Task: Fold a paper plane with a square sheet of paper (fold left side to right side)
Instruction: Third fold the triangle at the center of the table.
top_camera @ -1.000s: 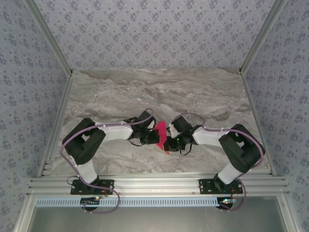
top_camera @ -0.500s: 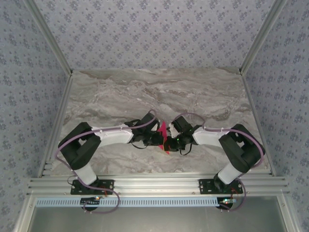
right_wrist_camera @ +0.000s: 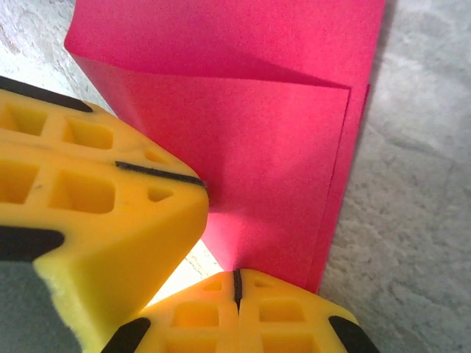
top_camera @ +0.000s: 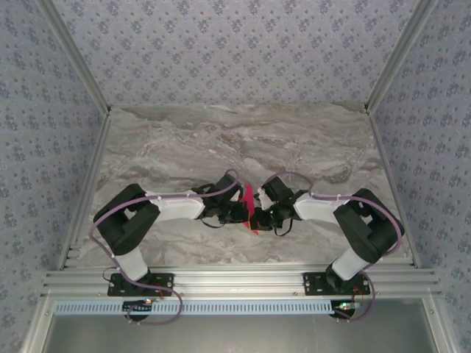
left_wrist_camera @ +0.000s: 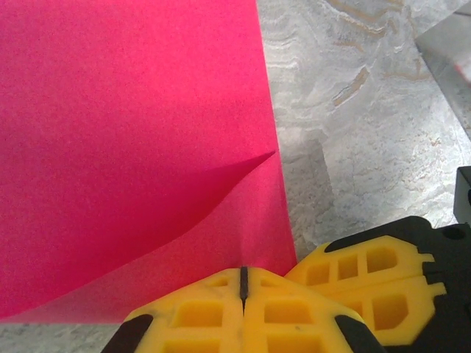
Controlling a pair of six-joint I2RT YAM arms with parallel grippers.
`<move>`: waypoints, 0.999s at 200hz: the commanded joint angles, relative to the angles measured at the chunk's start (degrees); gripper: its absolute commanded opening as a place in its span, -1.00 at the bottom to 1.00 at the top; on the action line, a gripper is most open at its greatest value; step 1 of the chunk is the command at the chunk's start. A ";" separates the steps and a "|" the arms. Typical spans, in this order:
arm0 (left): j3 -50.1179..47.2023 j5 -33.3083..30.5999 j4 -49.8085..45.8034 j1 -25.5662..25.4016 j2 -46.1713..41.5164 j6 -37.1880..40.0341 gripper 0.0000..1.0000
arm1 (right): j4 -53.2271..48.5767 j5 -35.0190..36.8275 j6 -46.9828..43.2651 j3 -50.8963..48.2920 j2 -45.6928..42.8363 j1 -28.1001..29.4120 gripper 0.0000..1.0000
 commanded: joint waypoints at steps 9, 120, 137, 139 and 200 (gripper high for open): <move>-3.01 -1.09 -1.22 -0.61 1.65 -0.50 -0.97 | -7.42 7.96 -0.76 -2.17 3.15 -0.25 -1.00; -4.85 -5.32 -3.69 2.58 0.67 2.22 -0.98 | -10.04 8.39 -2.05 -0.69 4.65 0.56 -1.00; -4.44 -5.50 -3.98 3.37 0.71 2.85 -0.98 | -10.50 8.35 -2.34 -0.43 4.86 0.67 -1.00; -4.38 -5.50 -4.00 3.39 0.75 2.95 -0.98 | -10.60 8.39 -2.40 -0.39 4.87 0.66 -1.00; -2.71 -5.76 -5.23 5.85 1.29 5.89 -0.97 | -11.78 8.65 -2.78 -0.21 4.72 0.94 -1.00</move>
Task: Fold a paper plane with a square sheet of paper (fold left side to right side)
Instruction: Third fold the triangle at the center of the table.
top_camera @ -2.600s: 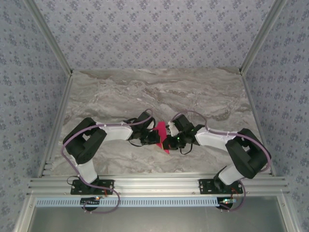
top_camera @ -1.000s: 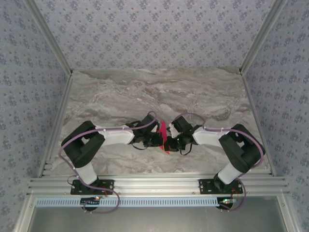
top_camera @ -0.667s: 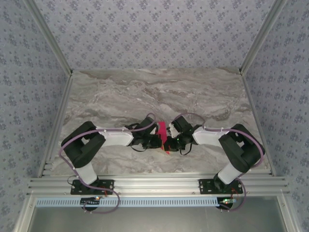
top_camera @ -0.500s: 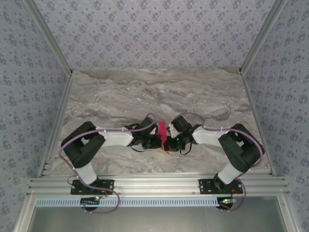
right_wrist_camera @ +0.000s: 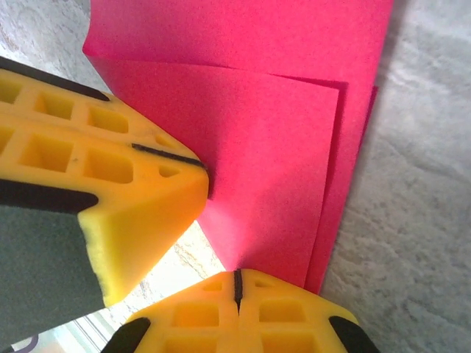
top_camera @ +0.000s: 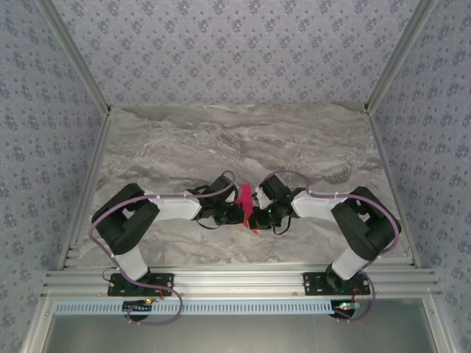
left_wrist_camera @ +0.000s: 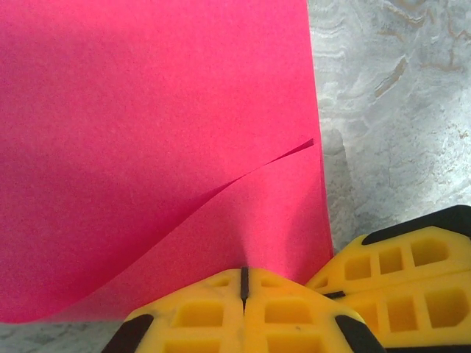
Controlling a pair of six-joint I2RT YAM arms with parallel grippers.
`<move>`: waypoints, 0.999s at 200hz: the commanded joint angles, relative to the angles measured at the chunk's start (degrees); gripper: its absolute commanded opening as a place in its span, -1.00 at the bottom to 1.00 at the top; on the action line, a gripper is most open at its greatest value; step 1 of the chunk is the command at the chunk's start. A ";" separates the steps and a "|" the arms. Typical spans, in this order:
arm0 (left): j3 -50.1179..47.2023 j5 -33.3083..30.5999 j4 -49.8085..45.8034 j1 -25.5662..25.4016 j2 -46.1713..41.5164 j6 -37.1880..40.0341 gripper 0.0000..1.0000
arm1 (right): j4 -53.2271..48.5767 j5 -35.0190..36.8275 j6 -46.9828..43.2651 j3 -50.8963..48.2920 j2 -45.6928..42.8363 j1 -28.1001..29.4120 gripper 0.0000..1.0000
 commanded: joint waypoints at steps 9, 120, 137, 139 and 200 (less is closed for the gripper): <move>0.25 -6.90 -6.87 3.31 1.69 3.08 -0.96 | -9.60 8.35 -1.17 -2.63 3.30 0.38 -1.00; 1.69 -6.66 -11.10 12.11 1.16 9.73 -0.96 | -10.31 7.85 -1.68 -2.44 3.37 0.41 -1.00; 2.01 -6.16 -11.56 13.90 1.22 10.54 -0.96 | -10.33 7.81 -1.76 -2.40 3.29 0.38 -1.00; 2.01 -6.14 -11.53 14.05 1.13 10.60 -0.96 | -10.35 7.82 -1.73 -2.36 3.33 0.39 -1.00; 0.48 -4.96 -13.03 15.07 -7.15 10.56 -0.93 | -10.65 7.53 -1.77 -1.94 3.08 0.50 -1.00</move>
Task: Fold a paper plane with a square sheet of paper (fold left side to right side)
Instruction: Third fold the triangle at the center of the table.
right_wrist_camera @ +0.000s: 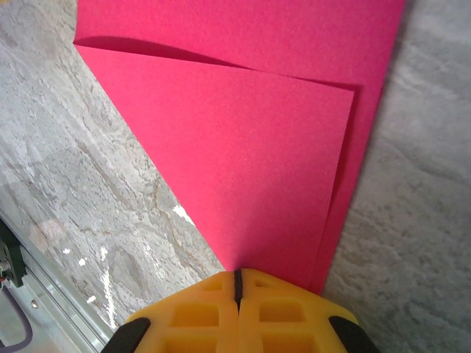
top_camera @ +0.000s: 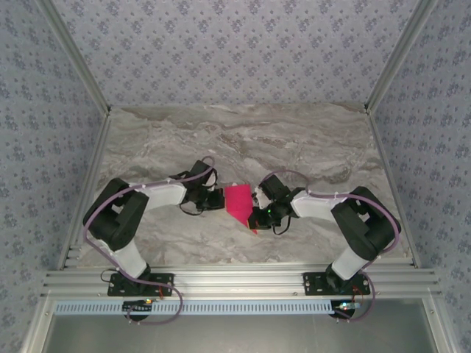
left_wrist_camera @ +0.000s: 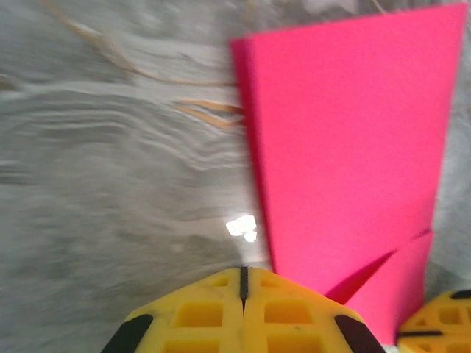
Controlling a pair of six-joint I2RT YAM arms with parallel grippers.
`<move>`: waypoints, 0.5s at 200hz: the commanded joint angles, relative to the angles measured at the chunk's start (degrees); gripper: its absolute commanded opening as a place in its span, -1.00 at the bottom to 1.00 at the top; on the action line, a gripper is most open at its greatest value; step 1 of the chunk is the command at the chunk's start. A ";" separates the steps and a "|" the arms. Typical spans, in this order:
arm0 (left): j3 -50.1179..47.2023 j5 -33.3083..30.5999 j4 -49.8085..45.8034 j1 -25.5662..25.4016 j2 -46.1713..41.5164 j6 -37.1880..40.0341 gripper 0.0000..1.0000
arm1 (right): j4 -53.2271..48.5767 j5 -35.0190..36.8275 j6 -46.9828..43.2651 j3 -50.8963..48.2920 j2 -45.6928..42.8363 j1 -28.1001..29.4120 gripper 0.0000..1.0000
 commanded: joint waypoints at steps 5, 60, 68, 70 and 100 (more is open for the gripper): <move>-1.91 -4.15 -3.69 0.91 -6.34 0.56 -0.93 | -10.11 7.34 -0.86 -2.28 2.85 0.24 -1.00; -5.48 -1.30 2.85 -7.28 -10.69 -5.85 -0.89 | -9.70 7.46 -0.65 -1.92 2.94 0.50 -1.00; -5.55 -1.12 3.84 -8.27 -9.78 -6.54 -0.89 | -9.69 7.38 -0.59 -1.73 3.14 0.56 -1.00; -5.54 -1.09 4.01 -8.58 -9.57 -6.65 -0.89 | -9.68 7.37 -0.60 -1.73 3.21 0.52 -1.00; -3.57 0.09 6.63 -11.18 -3.72 -7.44 -0.89 | -9.66 7.50 -0.51 -1.40 3.39 1.04 -1.00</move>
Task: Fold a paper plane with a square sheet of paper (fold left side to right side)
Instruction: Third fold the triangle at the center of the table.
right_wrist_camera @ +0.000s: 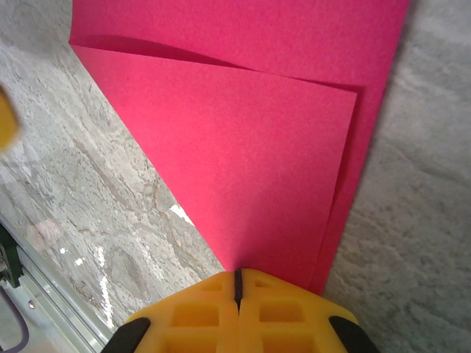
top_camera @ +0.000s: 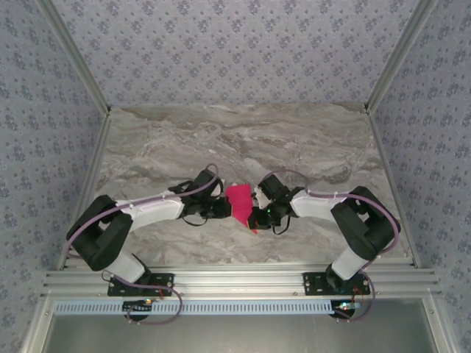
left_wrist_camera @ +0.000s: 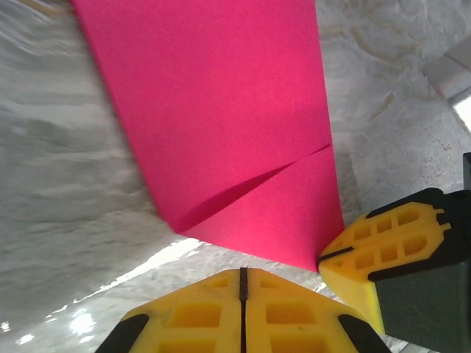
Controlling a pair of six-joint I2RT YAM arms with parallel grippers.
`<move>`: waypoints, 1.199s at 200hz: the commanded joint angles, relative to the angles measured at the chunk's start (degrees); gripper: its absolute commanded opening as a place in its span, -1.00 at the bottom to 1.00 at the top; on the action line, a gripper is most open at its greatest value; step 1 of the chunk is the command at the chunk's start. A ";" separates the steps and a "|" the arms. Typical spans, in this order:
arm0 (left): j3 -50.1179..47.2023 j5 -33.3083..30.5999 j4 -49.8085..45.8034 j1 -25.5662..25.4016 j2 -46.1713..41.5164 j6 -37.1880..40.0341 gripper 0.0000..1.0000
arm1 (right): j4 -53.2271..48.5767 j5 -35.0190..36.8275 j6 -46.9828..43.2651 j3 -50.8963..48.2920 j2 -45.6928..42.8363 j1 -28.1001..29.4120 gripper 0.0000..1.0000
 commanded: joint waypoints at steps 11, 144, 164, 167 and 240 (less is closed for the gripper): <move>3.06 1.81 3.07 -2.14 6.32 -1.84 -0.90 | -9.06 7.09 -0.47 -1.86 3.27 0.79 -1.00; 7.45 -7.17 -6.22 -3.05 10.90 0.14 -0.92 | -10.03 7.26 -1.16 -1.85 3.13 0.78 -1.00; 7.58 -9.26 -10.12 -2.17 7.05 1.30 -0.91 | -10.39 7.46 -1.32 -1.81 2.87 0.76 -1.00; 7.56 -9.59 -10.70 -2.00 6.34 1.44 -0.91 | -10.47 7.46 -1.34 -1.85 2.83 0.67 -1.00; 7.51 -3.97 -8.61 -1.33 -2.23 2.36 -0.85 | -10.29 7.11 -1.38 -1.17 3.06 0.69 -1.00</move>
